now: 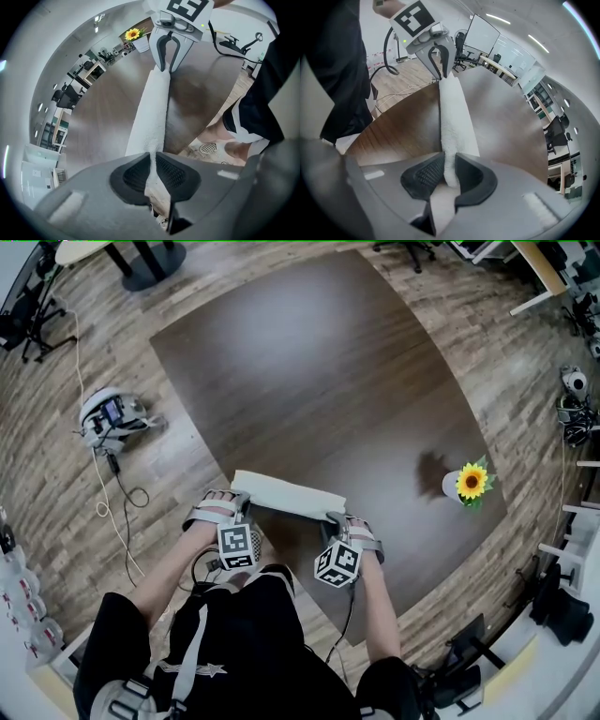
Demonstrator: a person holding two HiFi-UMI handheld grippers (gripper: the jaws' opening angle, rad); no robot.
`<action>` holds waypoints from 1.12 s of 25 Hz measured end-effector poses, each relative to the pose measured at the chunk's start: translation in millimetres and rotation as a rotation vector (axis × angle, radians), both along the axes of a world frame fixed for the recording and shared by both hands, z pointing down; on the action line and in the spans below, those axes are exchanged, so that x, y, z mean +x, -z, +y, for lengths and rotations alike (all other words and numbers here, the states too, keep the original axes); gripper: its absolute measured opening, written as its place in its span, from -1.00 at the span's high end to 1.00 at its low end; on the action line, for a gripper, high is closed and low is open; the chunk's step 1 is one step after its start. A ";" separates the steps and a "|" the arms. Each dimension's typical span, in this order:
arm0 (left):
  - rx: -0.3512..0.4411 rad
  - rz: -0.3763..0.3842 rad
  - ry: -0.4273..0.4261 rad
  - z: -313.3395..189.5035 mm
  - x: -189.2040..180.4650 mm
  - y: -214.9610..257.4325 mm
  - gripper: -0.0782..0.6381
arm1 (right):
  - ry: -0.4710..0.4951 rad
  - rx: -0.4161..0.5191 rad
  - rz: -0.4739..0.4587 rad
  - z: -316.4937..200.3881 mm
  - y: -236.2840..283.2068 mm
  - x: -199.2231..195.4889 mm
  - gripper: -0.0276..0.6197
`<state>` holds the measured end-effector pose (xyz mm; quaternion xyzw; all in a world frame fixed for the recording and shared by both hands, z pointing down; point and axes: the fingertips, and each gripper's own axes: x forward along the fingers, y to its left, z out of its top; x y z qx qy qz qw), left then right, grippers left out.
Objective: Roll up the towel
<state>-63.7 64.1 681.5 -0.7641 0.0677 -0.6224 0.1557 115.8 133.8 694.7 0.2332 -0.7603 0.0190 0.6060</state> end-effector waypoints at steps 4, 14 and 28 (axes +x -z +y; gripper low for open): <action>-0.023 -0.013 -0.010 5.1 -5.5 3.7 0.67 | -0.004 -0.031 -0.018 7.1 4.1 -4.7 0.70; -0.063 -0.036 -0.029 11.4 -12.1 9.7 0.67 | -0.044 -0.133 -0.076 24.3 12.1 -14.9 0.71; -0.069 -0.056 -0.041 -27.9 7.1 14.6 0.67 | -0.092 -0.149 -0.103 -10.5 24.9 2.7 0.71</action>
